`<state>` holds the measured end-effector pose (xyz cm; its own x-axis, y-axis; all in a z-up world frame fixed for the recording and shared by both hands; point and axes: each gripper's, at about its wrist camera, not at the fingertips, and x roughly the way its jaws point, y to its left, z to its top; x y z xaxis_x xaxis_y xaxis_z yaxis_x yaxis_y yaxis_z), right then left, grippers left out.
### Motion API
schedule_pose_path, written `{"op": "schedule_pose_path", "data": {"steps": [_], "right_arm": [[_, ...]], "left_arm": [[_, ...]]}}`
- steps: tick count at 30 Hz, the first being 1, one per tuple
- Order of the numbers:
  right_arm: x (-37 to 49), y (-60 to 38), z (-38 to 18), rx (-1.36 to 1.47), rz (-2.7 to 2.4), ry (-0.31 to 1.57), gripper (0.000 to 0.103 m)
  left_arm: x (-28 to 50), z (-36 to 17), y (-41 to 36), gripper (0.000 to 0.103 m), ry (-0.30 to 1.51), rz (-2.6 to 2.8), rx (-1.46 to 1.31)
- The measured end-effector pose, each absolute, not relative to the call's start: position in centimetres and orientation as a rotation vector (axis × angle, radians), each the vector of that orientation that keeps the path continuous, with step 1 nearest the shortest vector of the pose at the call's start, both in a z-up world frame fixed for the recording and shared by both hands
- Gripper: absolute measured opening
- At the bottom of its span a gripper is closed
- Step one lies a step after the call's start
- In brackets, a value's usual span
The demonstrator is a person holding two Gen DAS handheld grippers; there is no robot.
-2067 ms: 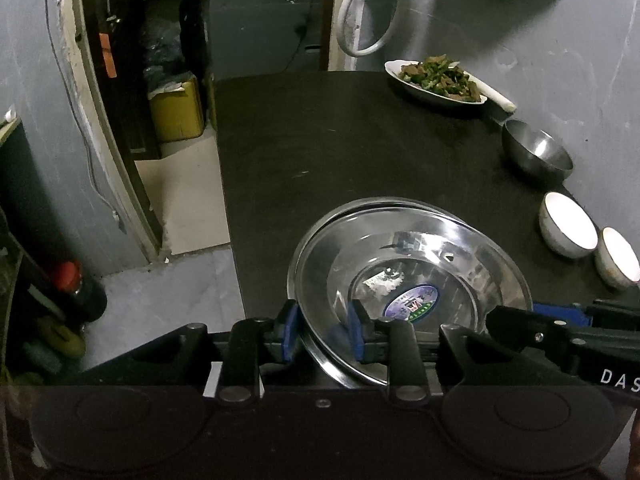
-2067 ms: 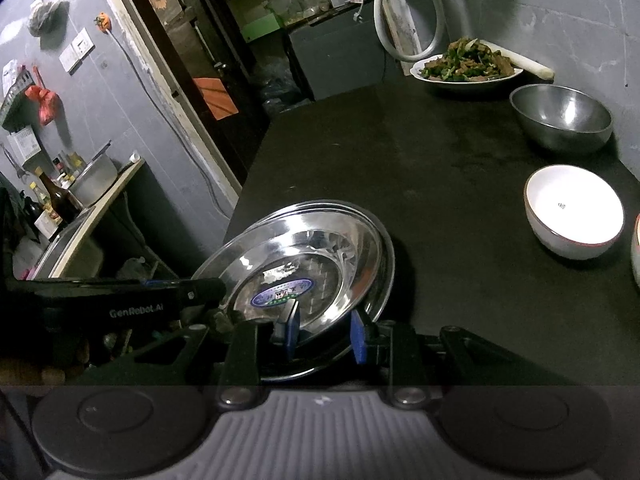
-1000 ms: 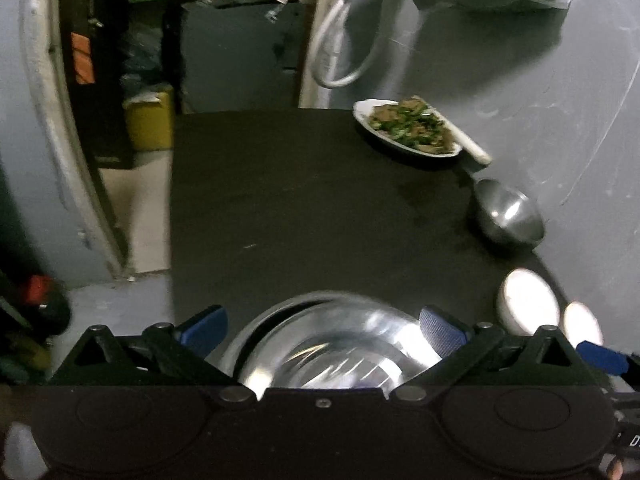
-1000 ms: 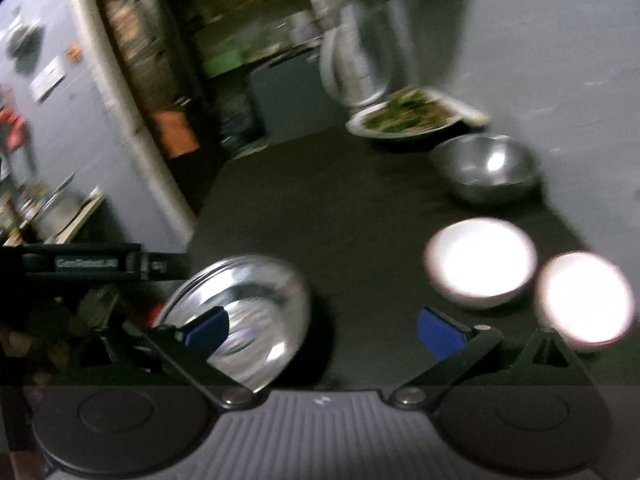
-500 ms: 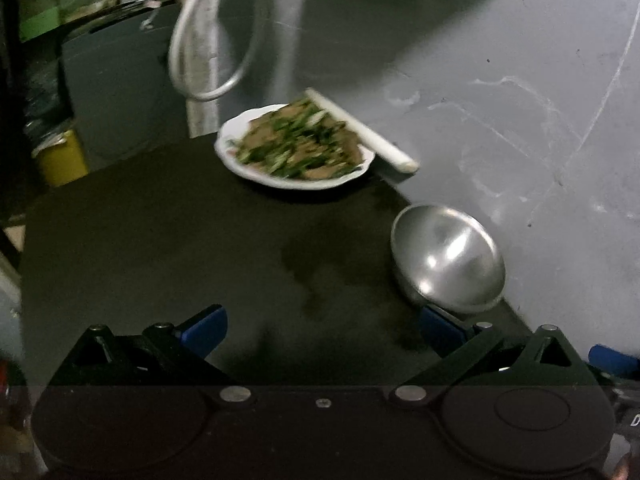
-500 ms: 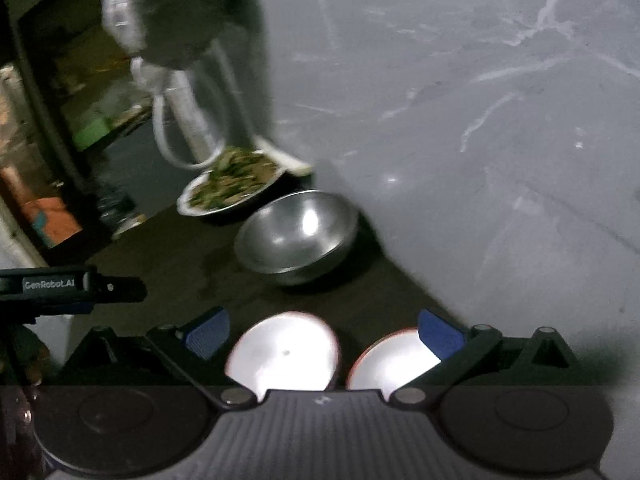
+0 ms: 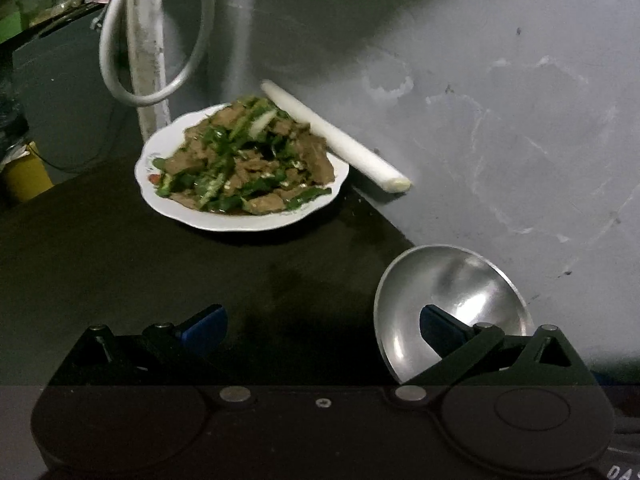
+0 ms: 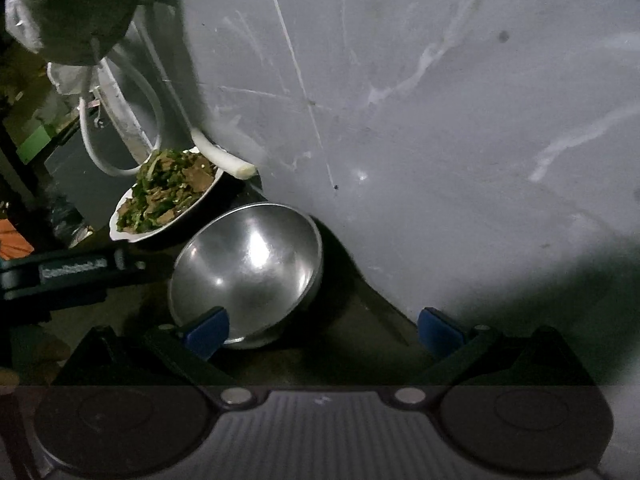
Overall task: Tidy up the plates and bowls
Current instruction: 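Move the left tool to the steel bowl and grasp its rim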
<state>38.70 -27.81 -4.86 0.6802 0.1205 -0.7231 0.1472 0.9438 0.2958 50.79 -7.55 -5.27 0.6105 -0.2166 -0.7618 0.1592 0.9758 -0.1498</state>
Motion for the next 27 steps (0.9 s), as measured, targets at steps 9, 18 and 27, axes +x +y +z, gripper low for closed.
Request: {"op": "schedule_pose_path", "data": {"steps": [9, 18, 27], "right_arm": [[40.3, -26.6, -5.5, 0.344, -0.013, 0.859, 0.088], [40.6, -26.3, -5.9, 0.353, -0.01, 0.867, 0.062], [41.0, -26.3, -5.9, 0.357, 0.032, 0.864, 0.037]], "left_arm": [[51.7, -6.6, -7.9, 0.094, 0.916, -0.246, -0.081], [51.6, -6.9, -7.9, 0.065, 0.934, -0.27, -0.094], [51.3, -7.2, -7.7, 0.023, 0.956, -0.357, -0.184]]}}
